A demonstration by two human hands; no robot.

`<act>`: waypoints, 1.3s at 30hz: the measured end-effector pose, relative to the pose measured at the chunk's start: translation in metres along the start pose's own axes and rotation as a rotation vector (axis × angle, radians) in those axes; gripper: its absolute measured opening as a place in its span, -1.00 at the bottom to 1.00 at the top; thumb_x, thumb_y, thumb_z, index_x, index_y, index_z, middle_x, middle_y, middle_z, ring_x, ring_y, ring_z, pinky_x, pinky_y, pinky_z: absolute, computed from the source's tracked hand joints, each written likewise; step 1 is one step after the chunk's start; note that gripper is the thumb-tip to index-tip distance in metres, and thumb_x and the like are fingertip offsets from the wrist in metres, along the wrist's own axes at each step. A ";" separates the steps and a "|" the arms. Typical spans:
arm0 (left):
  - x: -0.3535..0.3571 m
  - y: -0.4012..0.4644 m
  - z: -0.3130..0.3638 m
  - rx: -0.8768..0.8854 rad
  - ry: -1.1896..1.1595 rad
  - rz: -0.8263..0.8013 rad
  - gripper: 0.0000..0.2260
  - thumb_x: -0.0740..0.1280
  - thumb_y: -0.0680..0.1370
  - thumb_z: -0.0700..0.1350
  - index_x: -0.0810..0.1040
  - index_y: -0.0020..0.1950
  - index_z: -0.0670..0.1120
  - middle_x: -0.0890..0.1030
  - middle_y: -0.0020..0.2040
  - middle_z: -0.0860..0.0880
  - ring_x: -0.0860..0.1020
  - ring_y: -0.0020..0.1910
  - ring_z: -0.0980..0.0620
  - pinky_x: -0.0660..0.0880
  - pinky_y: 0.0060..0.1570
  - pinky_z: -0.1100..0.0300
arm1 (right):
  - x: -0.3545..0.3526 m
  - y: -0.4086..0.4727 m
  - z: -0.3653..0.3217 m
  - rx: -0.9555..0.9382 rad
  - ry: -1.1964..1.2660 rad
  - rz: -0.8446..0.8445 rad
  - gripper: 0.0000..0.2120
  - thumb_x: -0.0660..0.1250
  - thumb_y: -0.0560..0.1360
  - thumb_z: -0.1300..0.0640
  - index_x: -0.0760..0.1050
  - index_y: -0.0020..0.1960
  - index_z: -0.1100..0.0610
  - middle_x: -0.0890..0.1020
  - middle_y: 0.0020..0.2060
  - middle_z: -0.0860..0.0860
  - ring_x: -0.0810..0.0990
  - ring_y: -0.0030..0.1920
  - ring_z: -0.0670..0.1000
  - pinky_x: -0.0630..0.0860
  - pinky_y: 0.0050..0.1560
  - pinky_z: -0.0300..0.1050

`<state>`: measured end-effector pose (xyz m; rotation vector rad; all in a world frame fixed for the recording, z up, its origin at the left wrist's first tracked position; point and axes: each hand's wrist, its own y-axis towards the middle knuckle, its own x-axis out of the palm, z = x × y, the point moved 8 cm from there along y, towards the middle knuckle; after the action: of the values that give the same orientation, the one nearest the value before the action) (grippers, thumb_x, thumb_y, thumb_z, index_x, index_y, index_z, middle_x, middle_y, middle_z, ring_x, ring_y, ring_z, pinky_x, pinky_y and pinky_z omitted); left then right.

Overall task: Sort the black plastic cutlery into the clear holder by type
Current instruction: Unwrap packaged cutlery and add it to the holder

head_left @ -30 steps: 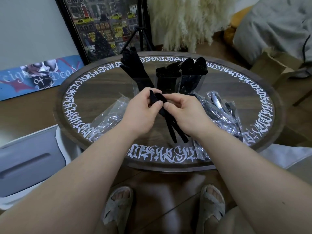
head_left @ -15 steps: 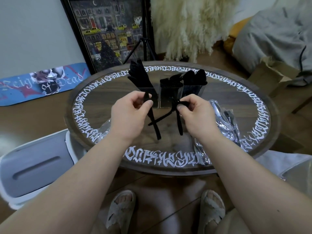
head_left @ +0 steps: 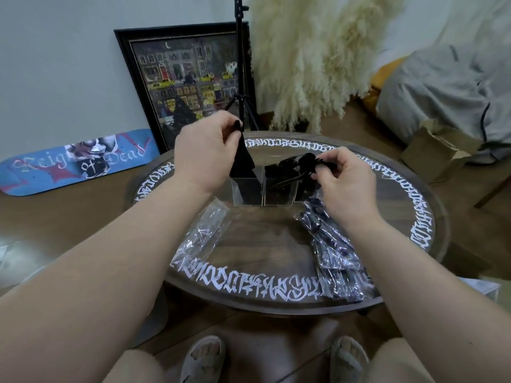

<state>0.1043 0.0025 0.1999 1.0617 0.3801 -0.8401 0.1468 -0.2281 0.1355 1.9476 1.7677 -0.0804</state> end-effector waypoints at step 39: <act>0.046 0.055 0.038 0.143 0.017 -0.061 -0.85 0.31 0.56 -0.12 0.62 0.05 -0.12 0.67 -0.09 -0.04 0.61 -0.11 -0.03 0.50 -0.05 0.14 | -0.022 0.042 0.000 -0.129 -0.051 0.018 -0.82 0.33 0.51 0.22 0.56 -0.05 -0.08 0.57 -0.24 -0.19 0.55 -0.23 -0.12 0.53 -0.04 -0.10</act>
<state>0.1715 -0.0373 0.2217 1.1948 0.3723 -0.9233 0.1835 -0.2495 0.1577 1.8533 1.6800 -0.0094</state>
